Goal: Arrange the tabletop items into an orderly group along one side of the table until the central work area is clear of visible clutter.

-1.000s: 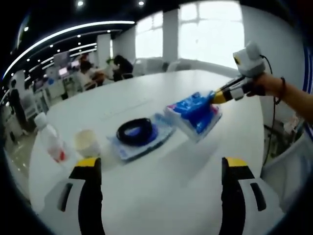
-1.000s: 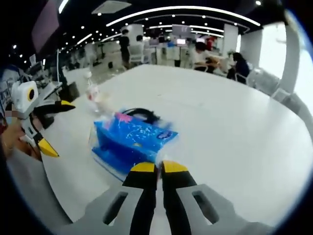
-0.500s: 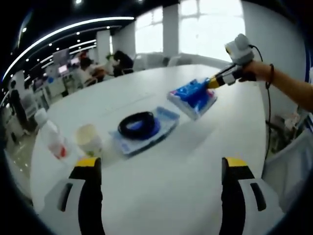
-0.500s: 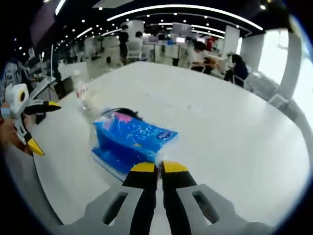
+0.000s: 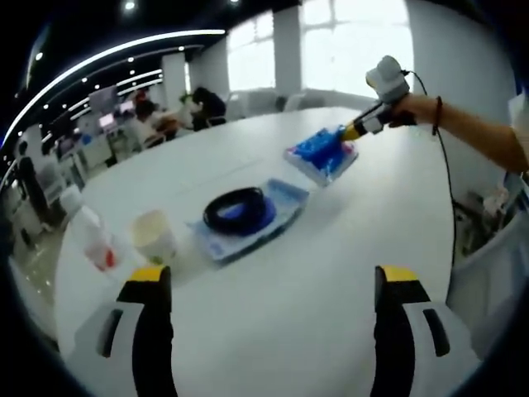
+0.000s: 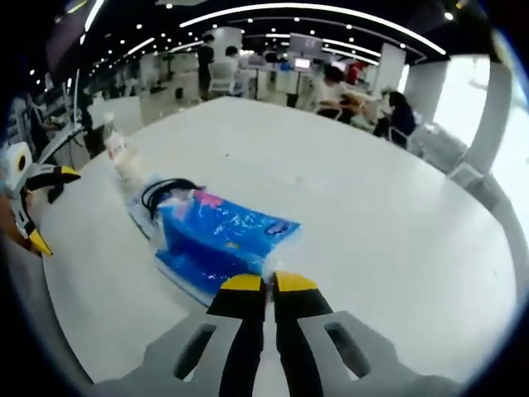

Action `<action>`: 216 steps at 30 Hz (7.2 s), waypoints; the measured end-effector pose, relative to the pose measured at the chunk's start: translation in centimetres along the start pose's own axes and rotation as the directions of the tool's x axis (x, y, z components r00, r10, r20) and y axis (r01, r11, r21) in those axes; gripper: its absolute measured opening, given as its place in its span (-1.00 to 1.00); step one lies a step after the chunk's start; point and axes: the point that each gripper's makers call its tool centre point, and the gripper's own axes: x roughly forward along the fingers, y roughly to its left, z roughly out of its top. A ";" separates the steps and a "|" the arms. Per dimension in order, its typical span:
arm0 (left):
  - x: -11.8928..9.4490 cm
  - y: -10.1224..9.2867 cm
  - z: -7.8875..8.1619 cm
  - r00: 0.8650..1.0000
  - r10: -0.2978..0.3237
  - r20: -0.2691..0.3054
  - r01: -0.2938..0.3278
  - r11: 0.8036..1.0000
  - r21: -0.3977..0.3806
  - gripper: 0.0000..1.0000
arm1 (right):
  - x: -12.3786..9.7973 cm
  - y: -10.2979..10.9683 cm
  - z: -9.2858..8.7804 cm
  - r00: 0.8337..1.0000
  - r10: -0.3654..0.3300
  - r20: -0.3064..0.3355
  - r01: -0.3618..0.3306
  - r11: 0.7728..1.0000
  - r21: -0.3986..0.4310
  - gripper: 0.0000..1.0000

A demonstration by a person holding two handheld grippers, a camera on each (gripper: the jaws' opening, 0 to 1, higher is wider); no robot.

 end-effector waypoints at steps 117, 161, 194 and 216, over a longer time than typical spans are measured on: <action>-1.3 0.0 -0.5 0.996 -0.061 -0.062 0.055 0.993 -0.101 0.99 | 9.9 18.8 7.3 0.899 0.436 0.046 -0.433 0.899 -0.068 0.88; -2.9 2.0 0.2 0.998 -0.003 -0.056 -0.005 0.991 -0.135 0.99 | 16.4 23.1 6.1 0.915 0.397 -0.076 -0.403 0.881 -0.247 -0.55; -2.9 1.1 1.0 0.999 -0.029 -0.040 0.025 0.994 -0.105 0.99 | 9.8 18.7 12.4 0.951 0.269 0.155 -0.238 0.952 -0.193 -0.94; -3.0 0.9 0.8 0.998 -0.041 -0.046 0.037 0.996 -0.084 0.99 | 1.5 18.5 13.5 0.935 0.271 0.229 -0.214 0.946 -0.244 -0.94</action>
